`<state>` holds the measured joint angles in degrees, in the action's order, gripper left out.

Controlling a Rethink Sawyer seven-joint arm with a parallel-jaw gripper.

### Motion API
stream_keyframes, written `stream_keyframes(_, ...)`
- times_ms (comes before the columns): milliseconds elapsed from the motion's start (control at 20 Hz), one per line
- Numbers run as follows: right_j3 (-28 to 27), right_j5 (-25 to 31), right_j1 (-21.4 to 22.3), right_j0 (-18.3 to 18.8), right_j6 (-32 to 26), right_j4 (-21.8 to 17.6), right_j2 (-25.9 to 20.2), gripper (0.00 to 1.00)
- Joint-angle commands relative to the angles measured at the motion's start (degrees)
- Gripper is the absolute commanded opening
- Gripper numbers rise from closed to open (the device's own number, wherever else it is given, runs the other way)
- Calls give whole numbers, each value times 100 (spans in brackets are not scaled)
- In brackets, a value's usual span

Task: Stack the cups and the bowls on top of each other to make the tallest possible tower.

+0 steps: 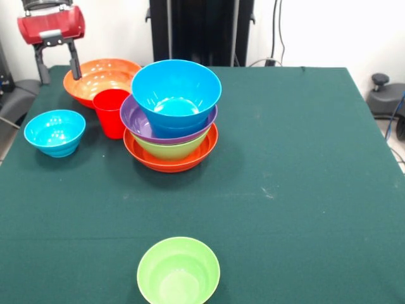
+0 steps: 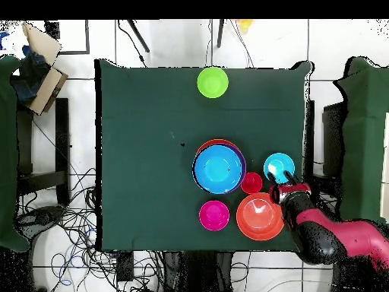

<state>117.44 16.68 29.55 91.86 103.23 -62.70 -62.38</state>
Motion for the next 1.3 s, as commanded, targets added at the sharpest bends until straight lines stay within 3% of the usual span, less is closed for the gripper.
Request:
stream_keyframes(50,222,-517,-120,-458,-941,-782,-100,100)
stream_keyframes(200,336,-245,243,-563,-839,-499,-114,100)
stream_keyframes(500,371,1341,1049,-880,-1084,597,262,100)
stream_keyframes(650,388,1715,1204,-938,-1170,852,391,100)
stream_keyframes(1000,-29,1922,732,-1408,-917,176,1174,100)
stream_keyframes(1150,-121,1863,640,-1539,-834,114,1258,100)
stream_keyframes(1200,-81,1517,578,-1470,-773,3,1202,100)
stream_keyframes(1300,-122,1668,636,-1585,-754,38,1305,100)
